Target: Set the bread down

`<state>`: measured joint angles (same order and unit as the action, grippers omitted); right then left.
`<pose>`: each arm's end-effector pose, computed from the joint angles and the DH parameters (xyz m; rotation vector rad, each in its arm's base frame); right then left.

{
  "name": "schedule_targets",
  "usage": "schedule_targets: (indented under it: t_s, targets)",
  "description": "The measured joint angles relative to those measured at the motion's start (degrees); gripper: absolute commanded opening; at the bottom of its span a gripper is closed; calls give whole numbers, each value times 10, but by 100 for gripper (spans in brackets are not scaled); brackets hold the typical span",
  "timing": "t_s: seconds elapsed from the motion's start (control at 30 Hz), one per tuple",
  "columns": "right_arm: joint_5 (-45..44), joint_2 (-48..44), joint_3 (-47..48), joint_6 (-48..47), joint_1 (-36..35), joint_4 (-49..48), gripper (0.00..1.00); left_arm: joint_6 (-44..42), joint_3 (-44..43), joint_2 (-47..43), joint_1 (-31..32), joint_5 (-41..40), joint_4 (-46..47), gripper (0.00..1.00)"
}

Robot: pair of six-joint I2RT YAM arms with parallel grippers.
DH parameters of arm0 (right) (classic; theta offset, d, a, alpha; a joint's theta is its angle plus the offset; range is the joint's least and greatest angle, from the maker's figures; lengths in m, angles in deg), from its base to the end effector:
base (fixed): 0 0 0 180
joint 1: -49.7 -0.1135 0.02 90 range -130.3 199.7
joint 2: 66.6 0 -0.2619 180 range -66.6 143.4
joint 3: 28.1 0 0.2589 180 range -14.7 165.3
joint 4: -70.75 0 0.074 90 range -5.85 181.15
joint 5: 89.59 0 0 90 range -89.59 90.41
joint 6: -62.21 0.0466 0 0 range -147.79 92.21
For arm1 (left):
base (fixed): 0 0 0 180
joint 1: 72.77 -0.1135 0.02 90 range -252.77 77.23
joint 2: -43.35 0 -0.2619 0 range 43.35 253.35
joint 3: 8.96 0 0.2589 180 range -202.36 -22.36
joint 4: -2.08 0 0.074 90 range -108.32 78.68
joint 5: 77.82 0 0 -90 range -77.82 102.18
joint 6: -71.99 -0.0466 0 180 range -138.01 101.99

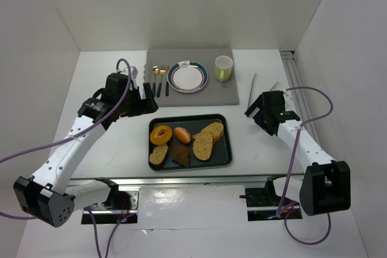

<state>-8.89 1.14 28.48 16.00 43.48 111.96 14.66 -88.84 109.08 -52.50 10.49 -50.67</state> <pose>0.2474 0.0194 0.2107 0.8620 2.3212 0.1740 0.2422 -0.0880 0.3403 -0.2630 2.2704 -0.4601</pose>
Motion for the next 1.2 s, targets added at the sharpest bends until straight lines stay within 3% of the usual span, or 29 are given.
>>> schedule_targets:
  t_s: [0.33, 0.73, 1.2]
  targets:
    - [-56, 28, -3, 2, -33, -8, 99, -12, 1, 0, -4, 6, 0, 100]
    - [-124, 235, 166, -69, -63, -32, 99, -14, 1, -5, -15, 6, -1, 98]
    - [-101, 360, 215, -133, 8, -70, 99, -25, 14, -13, -23, 23, -10, 98]
